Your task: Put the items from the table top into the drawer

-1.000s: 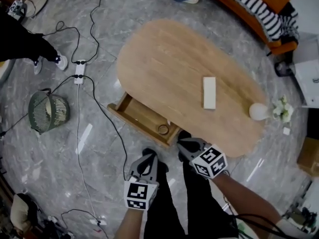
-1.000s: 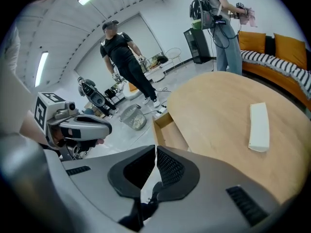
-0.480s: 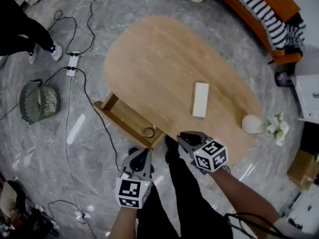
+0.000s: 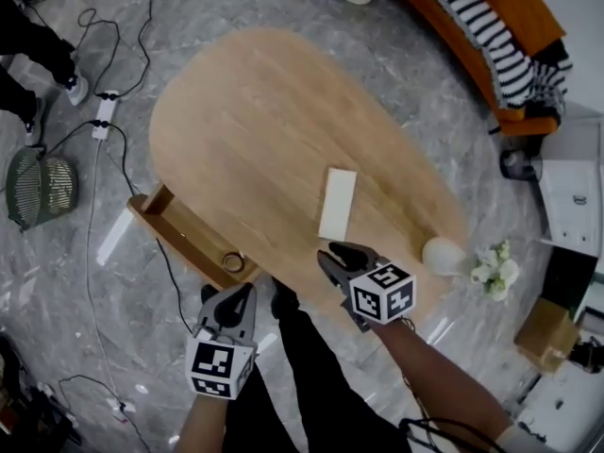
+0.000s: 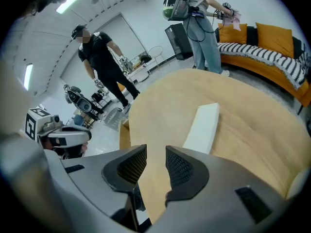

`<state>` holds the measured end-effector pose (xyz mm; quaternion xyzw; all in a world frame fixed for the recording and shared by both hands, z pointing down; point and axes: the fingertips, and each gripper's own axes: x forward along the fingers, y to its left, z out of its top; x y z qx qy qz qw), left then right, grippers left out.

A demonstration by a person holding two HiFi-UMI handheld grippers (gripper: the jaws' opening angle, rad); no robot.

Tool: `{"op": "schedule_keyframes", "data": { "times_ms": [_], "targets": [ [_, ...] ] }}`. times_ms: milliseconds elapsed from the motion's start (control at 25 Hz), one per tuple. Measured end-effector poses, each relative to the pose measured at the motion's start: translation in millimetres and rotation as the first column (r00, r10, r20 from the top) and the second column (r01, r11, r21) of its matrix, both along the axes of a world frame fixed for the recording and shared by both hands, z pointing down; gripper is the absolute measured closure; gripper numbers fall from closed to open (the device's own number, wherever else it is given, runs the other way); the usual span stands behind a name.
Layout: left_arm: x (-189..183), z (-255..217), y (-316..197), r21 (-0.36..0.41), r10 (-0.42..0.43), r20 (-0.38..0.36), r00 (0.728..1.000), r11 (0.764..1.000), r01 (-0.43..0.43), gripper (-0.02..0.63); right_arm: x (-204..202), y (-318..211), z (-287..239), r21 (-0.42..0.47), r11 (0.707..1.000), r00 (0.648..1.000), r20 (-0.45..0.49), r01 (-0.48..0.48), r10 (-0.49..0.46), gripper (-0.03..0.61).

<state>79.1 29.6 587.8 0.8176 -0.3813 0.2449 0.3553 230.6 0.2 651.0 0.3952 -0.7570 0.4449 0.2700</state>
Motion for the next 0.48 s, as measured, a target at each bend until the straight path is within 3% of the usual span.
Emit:
{"op": "schedule_keyframes", "data": {
  "times_ms": [480],
  "targets": [
    [31.9, 5.5, -14.9, -0.019, -0.001, -0.001, 1.000, 1.000, 0.001, 0.614, 64.4, -29.8, 42.6, -0.103, 0.981, 0.986, -0.050, -0.161, 0.157, 0.359]
  ]
}}
